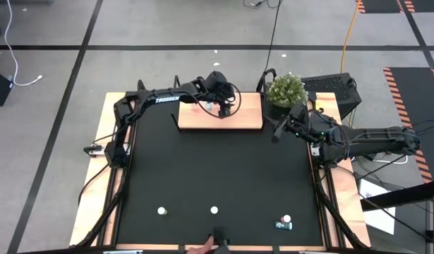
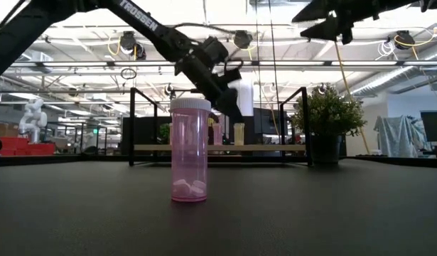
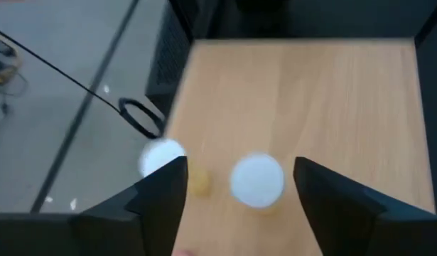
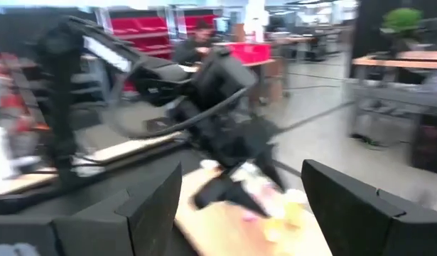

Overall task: Pick and place medicine bottles onto shelf by color
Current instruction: Put the orange pill bottle on the shelf aligned with the other orange pill bottles

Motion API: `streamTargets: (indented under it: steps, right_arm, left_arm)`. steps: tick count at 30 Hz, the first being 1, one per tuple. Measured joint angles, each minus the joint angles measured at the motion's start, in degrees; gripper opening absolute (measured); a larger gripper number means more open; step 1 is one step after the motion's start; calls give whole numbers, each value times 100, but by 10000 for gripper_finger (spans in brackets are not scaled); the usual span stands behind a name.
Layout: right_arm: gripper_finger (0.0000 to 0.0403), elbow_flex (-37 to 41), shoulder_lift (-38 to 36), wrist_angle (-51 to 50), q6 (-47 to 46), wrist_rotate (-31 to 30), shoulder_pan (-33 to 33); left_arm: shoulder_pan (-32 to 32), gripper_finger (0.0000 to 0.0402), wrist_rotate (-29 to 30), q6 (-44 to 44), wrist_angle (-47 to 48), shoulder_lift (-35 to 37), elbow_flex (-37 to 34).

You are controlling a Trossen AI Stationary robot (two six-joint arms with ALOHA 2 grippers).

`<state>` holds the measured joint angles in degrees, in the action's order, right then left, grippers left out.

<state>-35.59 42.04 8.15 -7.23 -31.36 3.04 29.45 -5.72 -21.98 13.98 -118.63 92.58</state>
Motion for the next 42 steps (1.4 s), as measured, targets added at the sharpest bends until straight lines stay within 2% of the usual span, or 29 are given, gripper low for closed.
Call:
streamTargets:
  steps: [4,7,11,13,18,23,29,38,42]
  right_arm:
    - [282,0,0,24,-516,676,-2]
    - [271,2,4,-133,-995,1148,1]
    - [253,3,4,-154,-1279,2196,1]
    - [241,3,30,-164,-1443,2567,0]
    - [216,4,398,-208,-1627,3487,-17]
    - [213,4,1219,47,-1744,4210,-186]
    - [215,-249,2421,854,-1709,4274,-774]
    - [215,-1438,4083,1013,-1485,3325,-1648]
    - [215,-2152,4786,1014,-1305,2817,-1883]
  left_arm:
    - [-54,276,26,50,-111,421,1]
    - [-162,282,26,408,-37,769,2]
    - [-427,279,60,965,171,1300,2]
    - [-654,275,389,1219,379,1578,11]
    - [-1375,278,1576,1944,1580,2192,9]
    - [-2119,284,1865,2951,2860,2700,9]
    - [-2848,285,1908,4049,4459,3070,4]
    - [-3338,285,1993,4714,6661,3425,-2]
    - [-3577,285,2083,4815,7088,3630,-75]
